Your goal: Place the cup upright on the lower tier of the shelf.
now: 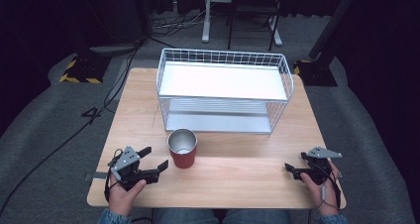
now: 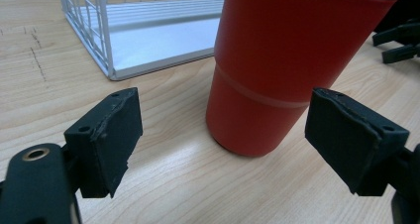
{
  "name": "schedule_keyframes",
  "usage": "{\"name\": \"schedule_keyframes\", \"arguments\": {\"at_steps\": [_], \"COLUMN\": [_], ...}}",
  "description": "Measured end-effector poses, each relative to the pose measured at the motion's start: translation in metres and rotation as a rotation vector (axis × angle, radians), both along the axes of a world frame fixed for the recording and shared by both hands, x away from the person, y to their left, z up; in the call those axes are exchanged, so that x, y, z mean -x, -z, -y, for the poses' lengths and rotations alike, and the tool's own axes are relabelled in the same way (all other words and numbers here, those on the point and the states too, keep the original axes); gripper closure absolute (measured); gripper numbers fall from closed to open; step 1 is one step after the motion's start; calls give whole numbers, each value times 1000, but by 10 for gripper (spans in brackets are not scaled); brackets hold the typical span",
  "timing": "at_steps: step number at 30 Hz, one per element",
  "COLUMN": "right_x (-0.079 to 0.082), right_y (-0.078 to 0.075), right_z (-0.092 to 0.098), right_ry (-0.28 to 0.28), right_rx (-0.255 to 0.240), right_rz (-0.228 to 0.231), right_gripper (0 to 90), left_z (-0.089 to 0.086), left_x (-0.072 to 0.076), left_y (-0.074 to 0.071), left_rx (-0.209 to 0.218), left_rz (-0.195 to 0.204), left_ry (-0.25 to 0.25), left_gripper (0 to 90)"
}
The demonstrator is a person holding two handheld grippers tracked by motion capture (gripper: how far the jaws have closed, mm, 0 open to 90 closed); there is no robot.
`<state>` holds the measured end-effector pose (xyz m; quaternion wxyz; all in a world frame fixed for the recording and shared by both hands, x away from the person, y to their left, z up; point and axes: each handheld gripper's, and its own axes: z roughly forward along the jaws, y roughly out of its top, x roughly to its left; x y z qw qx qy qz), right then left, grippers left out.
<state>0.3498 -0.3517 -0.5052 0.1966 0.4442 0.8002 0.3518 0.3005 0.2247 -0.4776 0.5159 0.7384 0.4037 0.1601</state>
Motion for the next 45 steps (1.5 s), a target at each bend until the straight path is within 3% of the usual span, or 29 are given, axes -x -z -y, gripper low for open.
{"name": "schedule_keyframes", "arguments": {"at_steps": [3, 7, 11, 15, 21, 29, 31, 38, 45], "right_x": [0, 0, 0, -1, -5, -6, -6, -6, -6], "right_y": [0, 0, 0, 0, 0, 0, 0, 0, 0], "right_z": [0, 0, 0, -1, -3, -4, -4, -4, -4], "right_ry": [0, 0, 1, 8, 11, 12, 12, 12, 12], "right_rx": [0, 0, -1, -1, 0, 1, 1, 1, 1], "right_rz": [0, 0, 0, 1, 0, 1, 1, 1, 1], "right_gripper": [147, 147, 147, 147, 147, 147, 147, 147, 147], "left_z": [6, 18, 26, 32, 49, 63, 66, 71, 80], "left_x": [0, -3, -8, -11, -16, -25, -27, -32, -36], "left_y": [-1, -5, -4, -4, -2, 4, 5, 10, 16], "left_rx": [-25, -74, -93, -82, -114, -148, -162, -153, -186], "left_rz": [3, 16, -3, -3, -15, -40, -36, -35, -31], "left_ry": [33, 33, 15, 48, 66, 58, 50, 36, 3], "left_gripper": [153, 152, 153, 149, 152, 122, 124, 112, 140]}}
